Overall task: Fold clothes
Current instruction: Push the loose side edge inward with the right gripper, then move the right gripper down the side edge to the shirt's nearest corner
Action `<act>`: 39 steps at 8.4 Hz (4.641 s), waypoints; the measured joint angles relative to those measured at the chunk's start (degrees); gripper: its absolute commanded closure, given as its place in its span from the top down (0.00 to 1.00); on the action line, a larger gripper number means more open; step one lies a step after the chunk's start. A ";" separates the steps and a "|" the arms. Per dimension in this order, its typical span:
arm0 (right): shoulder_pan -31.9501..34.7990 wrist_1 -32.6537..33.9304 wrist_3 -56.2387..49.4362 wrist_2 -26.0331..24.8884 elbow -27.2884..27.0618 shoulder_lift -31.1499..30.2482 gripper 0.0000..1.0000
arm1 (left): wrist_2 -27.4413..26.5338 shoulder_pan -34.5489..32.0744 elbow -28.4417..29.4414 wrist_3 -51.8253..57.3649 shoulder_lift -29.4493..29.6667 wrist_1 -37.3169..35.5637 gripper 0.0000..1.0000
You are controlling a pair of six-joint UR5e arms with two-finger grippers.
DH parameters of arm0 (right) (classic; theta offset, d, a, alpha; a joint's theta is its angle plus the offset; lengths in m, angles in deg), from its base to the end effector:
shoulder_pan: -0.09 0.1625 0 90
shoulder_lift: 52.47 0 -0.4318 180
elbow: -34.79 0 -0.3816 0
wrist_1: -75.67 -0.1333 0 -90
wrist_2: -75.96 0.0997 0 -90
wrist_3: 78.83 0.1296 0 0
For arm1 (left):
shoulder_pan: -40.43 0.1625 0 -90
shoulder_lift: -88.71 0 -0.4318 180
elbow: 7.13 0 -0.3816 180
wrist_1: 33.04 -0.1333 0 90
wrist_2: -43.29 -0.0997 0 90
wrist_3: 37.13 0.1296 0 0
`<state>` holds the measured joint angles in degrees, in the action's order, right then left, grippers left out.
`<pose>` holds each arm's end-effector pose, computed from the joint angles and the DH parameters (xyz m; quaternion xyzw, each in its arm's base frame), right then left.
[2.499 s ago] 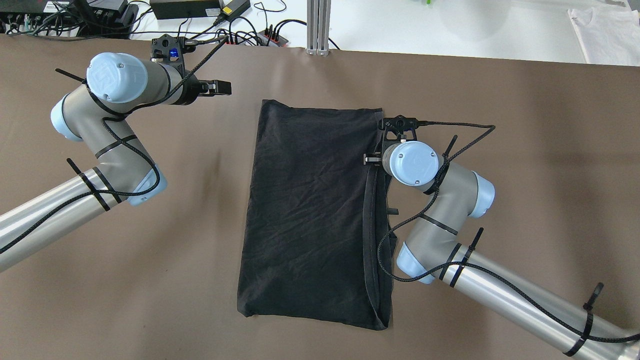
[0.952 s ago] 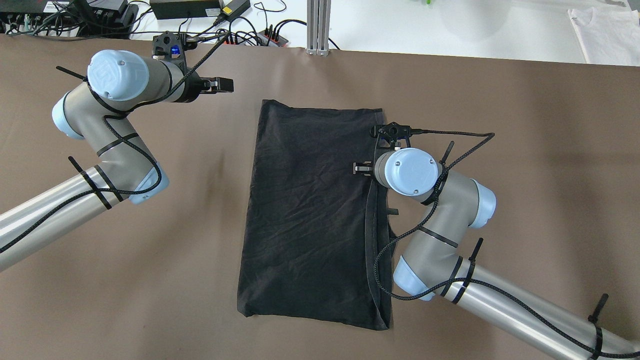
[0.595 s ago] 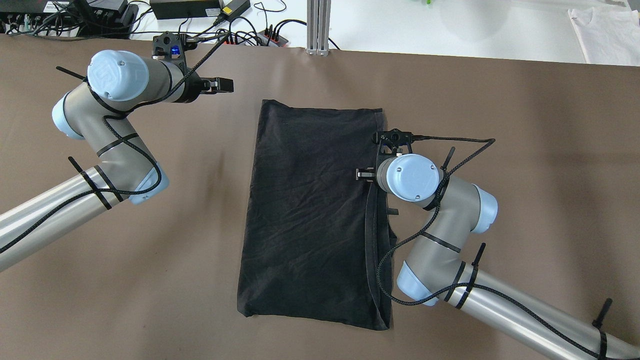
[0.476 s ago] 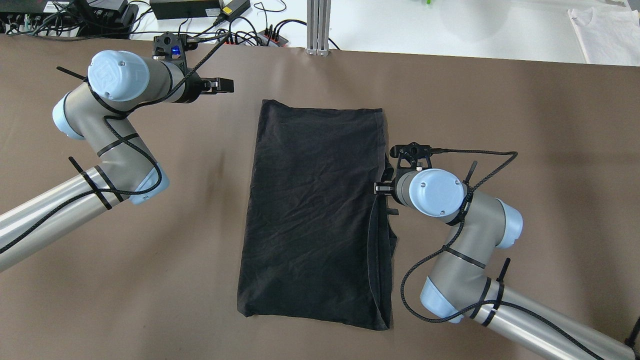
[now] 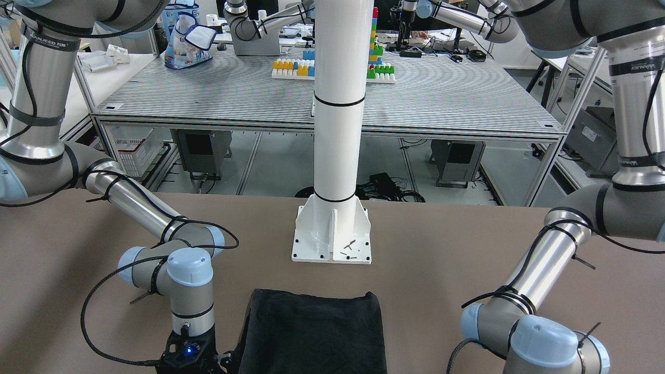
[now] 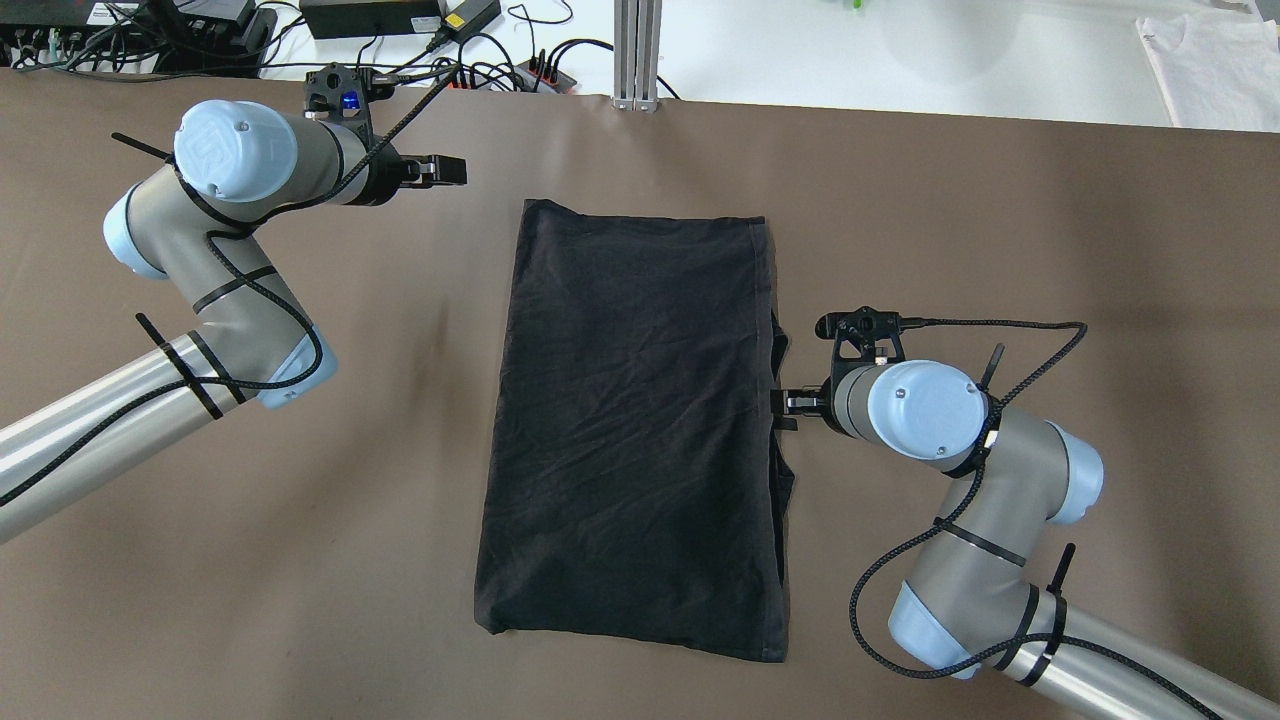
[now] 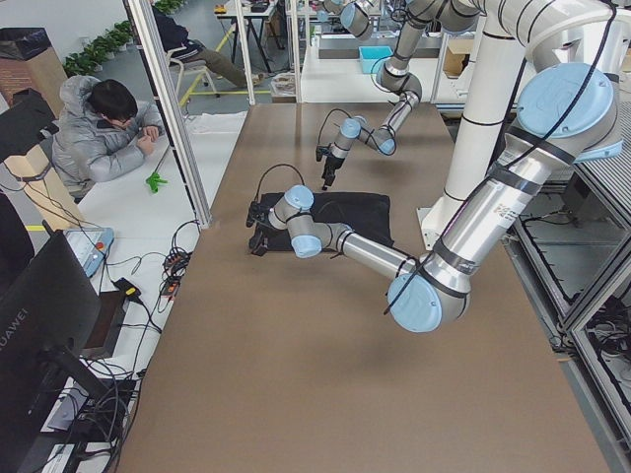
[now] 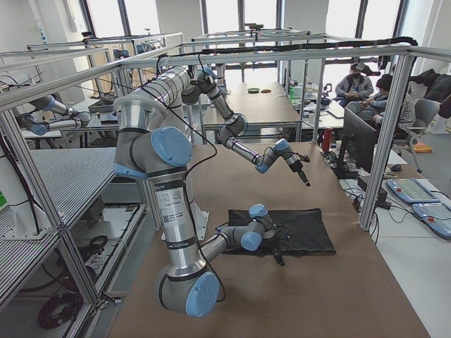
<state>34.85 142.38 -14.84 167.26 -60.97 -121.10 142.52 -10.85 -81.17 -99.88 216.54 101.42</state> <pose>-0.4682 -0.4836 0.3963 0.2066 -0.3726 0.0642 0.9024 0.3977 -0.6759 0.3214 0.2930 0.4648 -0.1306 0.8253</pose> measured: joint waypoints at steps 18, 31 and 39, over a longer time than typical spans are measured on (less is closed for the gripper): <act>-7.38 -22.00 24.28 1.96 -0.06 -2.47 0.94 | -1.21 0.13 0.29 -0.03 0.69 -0.08 1.00; -17.34 -16.52 44.35 -1.77 -12.41 -11.14 0.95 | -4.02 0.39 0.90 0.50 0.58 -0.20 1.00; -20.80 -15.64 44.28 -5.45 -8.56 -8.84 0.94 | -4.04 0.25 0.89 0.77 0.51 -0.13 1.00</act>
<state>14.04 126.74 29.44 161.81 -69.53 -129.95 138.47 -10.60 -80.28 -99.11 217.05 101.29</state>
